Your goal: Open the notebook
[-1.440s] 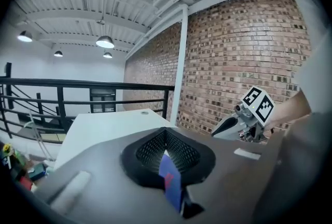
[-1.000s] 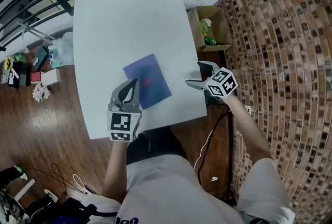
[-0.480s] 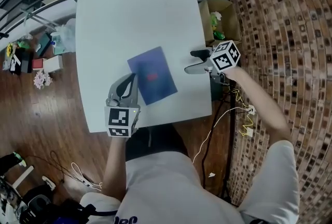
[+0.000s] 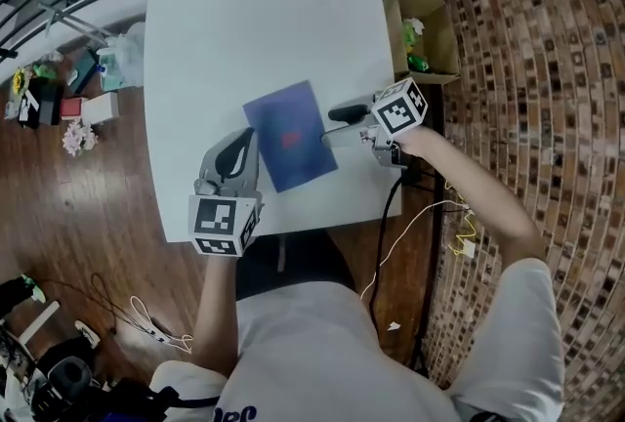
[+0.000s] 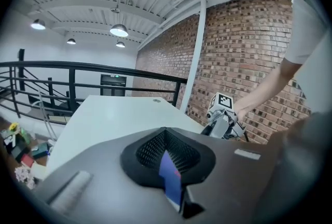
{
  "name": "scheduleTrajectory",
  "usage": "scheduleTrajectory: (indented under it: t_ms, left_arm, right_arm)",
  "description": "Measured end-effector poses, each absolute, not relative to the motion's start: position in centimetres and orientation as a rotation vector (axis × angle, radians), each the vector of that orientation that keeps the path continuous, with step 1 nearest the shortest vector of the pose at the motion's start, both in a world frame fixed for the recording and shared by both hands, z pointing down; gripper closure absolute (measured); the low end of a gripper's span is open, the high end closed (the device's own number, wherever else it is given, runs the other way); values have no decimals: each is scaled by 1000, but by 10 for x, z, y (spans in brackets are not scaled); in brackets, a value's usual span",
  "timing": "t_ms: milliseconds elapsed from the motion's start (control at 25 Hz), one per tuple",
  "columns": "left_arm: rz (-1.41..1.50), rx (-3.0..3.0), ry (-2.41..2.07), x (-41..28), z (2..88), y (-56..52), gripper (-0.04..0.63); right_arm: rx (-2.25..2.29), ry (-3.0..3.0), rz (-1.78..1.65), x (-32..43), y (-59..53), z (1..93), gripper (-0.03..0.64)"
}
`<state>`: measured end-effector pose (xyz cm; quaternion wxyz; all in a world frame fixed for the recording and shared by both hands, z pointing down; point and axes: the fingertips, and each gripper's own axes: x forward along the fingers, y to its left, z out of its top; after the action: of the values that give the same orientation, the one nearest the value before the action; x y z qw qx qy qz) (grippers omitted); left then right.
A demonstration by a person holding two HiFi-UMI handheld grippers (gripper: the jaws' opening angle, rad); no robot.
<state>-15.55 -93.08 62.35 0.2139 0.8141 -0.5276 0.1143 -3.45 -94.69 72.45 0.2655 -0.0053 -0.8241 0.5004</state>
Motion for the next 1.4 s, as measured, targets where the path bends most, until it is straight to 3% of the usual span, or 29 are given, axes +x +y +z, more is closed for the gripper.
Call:
scheduleTrajectory:
  t_ms: [480, 840, 1400]
  left_arm:
    - [290, 2229, -1491, -169, 623, -930, 580]
    - [281, 2218, -1518, -179, 619, -927, 580]
    - [199, 2171, -1646, -219, 591, -898, 580]
  right_arm:
    - [-50, -2180, 1507, -54, -936, 731, 226]
    - [-51, -2206, 1616, -55, -938, 711, 468]
    - [-286, -2321, 1431, -131, -901, 630, 604]
